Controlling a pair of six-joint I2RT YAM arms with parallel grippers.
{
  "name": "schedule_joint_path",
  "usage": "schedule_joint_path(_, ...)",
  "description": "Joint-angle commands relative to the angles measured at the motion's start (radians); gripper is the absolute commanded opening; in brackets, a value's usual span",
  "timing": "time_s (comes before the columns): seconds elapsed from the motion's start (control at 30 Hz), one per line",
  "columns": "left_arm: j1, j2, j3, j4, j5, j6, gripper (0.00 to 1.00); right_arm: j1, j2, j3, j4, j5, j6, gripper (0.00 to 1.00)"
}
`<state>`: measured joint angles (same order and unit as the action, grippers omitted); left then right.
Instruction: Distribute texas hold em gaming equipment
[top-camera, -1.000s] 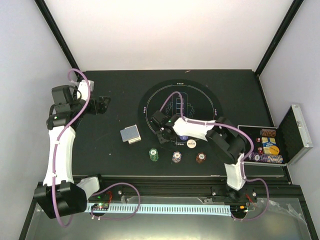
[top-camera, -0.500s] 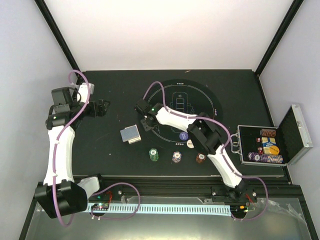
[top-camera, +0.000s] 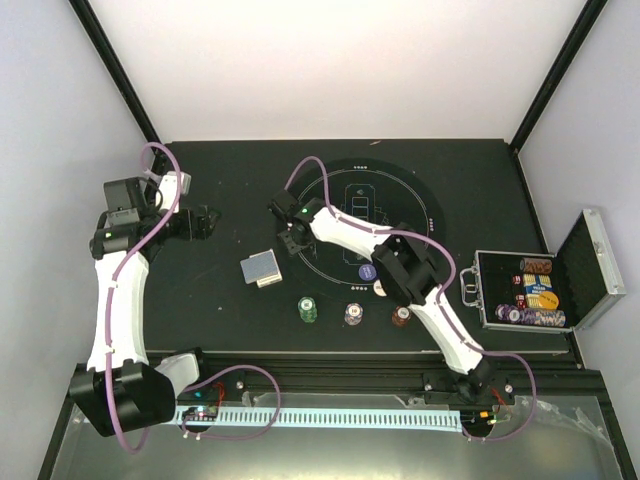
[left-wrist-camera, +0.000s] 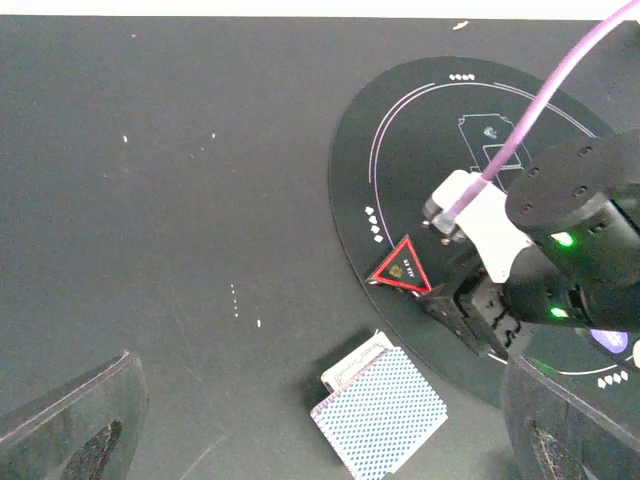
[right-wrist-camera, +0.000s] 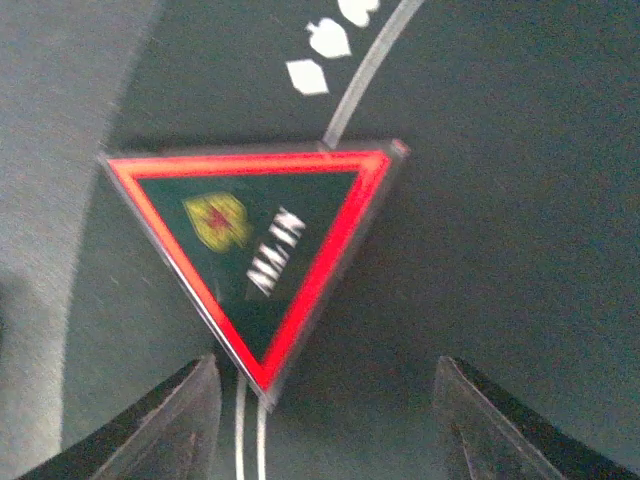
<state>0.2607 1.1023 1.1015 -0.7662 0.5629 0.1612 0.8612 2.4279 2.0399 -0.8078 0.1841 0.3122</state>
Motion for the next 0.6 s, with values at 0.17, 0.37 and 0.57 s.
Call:
schedule_joint_path(0.17, 0.006, 0.029, 0.112, -0.097, 0.040, 0.068, 0.99, -0.037, -0.416, -0.406, 0.035, 0.055, 0.059, 0.71)
schedule_joint_path(0.37, 0.006, 0.028, 0.115, -0.086, 0.051, 0.064, 0.99, -0.103, -0.635, -0.755, 0.101, 0.036, 0.106, 0.71)
schedule_joint_path(0.57, 0.006, 0.036, 0.136, -0.091, 0.089, 0.065, 0.99, -0.134, -0.752, -0.942, 0.132, 0.007, 0.111, 0.65)
